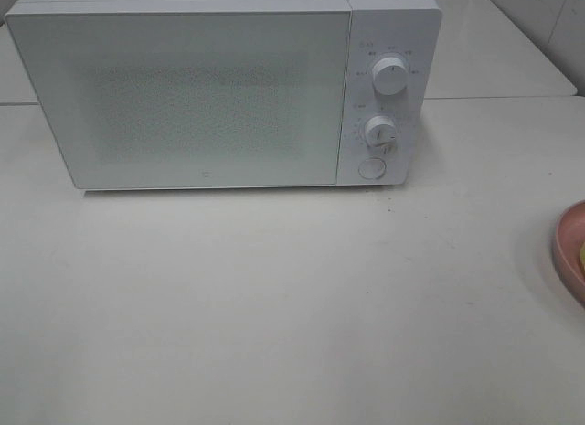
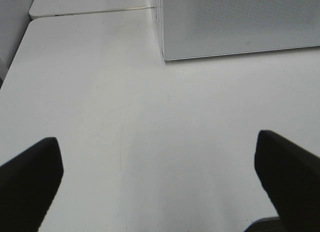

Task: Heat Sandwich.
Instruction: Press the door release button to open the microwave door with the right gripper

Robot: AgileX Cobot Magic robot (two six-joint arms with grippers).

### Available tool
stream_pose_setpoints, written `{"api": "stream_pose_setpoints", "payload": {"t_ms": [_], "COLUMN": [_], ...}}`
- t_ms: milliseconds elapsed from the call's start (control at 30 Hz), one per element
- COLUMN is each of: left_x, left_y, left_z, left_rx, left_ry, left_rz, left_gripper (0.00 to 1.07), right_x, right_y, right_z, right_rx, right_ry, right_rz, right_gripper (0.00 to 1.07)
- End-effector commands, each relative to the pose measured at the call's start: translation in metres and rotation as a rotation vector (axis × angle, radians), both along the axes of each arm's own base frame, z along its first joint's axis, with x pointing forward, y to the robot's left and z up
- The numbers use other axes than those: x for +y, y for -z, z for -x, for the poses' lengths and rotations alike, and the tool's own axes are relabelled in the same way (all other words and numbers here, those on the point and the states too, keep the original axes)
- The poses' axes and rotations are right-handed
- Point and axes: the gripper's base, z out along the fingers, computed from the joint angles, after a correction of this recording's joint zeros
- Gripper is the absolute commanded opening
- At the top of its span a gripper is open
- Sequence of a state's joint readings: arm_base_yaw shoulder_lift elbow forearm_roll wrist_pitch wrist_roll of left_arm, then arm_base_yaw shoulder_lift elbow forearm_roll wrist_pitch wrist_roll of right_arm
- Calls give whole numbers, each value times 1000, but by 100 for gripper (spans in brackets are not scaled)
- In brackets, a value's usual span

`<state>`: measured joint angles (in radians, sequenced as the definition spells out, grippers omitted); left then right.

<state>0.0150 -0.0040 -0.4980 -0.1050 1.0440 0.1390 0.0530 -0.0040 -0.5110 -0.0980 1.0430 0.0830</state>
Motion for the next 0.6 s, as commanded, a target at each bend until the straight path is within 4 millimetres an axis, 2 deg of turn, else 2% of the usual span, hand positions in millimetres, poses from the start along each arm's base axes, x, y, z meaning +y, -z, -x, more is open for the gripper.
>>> {"api": "stream_pose_setpoints", "payload": {"t_ms": [33,200,333,600], "left_x": [-1,-1,-1,-1], "left_y": [-1,-1,-1,-1], "left_z": [3,3,3,3], "left_rx": [-37,-37,-37,-37], "left_ry": [-3,-3,-3,-3], "left_rz": [13,13,13,13], "left_gripper": [101,101,101,101], "right_x": [0,1,2,4], "right_y": [-9,-13,-18,-23], "right_z": [3,-7,-27,-52], "right_rx": [-61,-31,-11,-5], "right_ry": [-1,-3,-10,-20], "right_rz": [2,3,8,12], "right_gripper": [75,75,75,75]}}
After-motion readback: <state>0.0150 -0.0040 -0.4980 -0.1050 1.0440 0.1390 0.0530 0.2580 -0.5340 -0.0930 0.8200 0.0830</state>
